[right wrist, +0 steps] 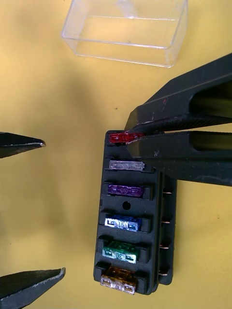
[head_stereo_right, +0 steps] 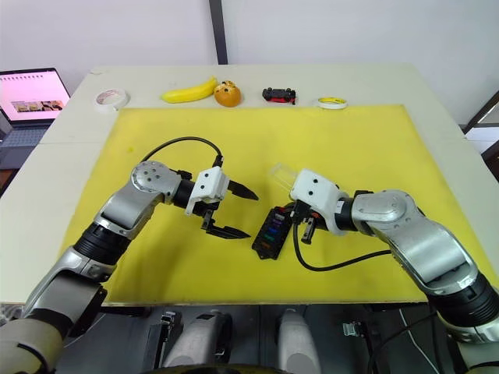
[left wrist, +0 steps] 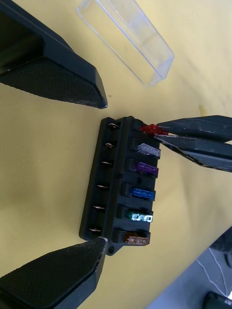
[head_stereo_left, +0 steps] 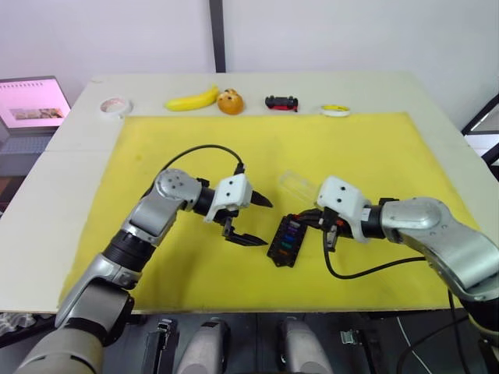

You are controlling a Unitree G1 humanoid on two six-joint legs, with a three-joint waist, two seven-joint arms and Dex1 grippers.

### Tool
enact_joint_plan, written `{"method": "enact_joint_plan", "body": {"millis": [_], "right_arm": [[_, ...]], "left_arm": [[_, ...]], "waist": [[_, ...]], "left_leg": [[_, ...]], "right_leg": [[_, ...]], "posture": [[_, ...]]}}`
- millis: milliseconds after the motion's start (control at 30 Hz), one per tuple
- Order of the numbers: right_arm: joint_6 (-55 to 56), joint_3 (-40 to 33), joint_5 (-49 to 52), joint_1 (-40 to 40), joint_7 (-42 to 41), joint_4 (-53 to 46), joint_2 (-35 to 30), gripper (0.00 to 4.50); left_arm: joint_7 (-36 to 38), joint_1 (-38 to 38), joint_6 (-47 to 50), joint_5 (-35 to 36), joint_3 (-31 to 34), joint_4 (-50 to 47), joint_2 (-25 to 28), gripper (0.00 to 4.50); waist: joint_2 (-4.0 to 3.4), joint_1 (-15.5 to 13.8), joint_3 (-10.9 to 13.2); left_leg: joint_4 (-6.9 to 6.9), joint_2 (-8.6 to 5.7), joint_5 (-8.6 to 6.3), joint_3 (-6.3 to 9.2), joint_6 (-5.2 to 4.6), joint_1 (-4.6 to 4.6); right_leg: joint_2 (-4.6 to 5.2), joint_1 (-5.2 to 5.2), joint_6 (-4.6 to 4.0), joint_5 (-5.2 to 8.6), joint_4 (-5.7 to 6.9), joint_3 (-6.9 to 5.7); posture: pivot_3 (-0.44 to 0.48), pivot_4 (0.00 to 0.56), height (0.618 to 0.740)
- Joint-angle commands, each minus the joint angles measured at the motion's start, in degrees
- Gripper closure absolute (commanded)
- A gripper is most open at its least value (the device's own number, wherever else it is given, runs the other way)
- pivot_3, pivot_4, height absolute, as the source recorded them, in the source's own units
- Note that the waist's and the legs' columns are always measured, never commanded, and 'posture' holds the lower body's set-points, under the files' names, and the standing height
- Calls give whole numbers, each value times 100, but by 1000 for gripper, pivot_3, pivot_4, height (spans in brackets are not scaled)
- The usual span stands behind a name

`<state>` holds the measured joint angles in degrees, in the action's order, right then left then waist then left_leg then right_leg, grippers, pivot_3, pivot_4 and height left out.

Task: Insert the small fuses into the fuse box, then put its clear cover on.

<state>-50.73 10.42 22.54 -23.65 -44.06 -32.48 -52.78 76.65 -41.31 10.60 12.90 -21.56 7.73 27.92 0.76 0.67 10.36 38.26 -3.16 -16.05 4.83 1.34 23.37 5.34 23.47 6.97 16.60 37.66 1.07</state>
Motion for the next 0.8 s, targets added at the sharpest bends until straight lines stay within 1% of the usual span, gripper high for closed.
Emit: {"method": "enact_joint_plan", "body": {"millis": [33,400,800], "right_arm": [[89,-47,-105,-60,-5,-34,33,4500],[126,-16,-189,-132,-66,72,87,4500],[-182,-280,79,-401,-194,-53,71,4500]], "left_arm": [[-24,-102,-77,-18,119,-185,-28,17],[-49,-124,19,6,128,-254,-16,17],[-61,-67,48,24,118,-346,-21,17]], "waist": [[0,-1,0],[0,1,0],[0,2,0]], "left_leg": [[0,0,0,0,0,0],[2,0,0,0,0,-1],[4,-1,1,0,1,-1]], "right_leg": [[0,0,0,0,0,0],[0,0,0,0,3,0],[0,1,0,0,9,1]], "posture": [[0,150,740],[0,150,740],[0,150,740]]}}
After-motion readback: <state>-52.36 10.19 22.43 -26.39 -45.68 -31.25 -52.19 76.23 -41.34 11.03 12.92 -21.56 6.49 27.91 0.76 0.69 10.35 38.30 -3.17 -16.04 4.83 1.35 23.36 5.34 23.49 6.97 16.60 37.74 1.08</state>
